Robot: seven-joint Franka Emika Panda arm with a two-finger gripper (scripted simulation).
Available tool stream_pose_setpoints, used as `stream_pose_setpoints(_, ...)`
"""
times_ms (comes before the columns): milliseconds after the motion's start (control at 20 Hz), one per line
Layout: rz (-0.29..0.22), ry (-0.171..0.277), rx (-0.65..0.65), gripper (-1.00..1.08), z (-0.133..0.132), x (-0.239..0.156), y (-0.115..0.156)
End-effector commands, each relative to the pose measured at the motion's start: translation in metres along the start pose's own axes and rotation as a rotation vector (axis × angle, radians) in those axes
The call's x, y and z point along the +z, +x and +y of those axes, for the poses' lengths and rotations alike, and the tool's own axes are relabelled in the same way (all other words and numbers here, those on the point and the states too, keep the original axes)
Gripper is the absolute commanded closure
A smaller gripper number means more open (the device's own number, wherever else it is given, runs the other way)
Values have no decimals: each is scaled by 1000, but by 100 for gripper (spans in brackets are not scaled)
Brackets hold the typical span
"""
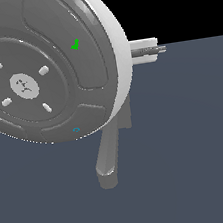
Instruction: Turn on the faucet by rotating a designated handle.
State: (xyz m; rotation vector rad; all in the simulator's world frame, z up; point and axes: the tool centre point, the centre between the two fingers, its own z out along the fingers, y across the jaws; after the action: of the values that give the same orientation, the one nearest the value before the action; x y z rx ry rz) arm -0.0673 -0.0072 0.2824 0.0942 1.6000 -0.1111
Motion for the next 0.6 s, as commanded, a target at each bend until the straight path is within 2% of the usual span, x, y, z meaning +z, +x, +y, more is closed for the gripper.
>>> stream_pose_setpoints(0, -4, -4, -10, 108, -11, 4, -3)
stream_pose_setpoints(550, -26, 1, -7, 108, -48, 9, -3)
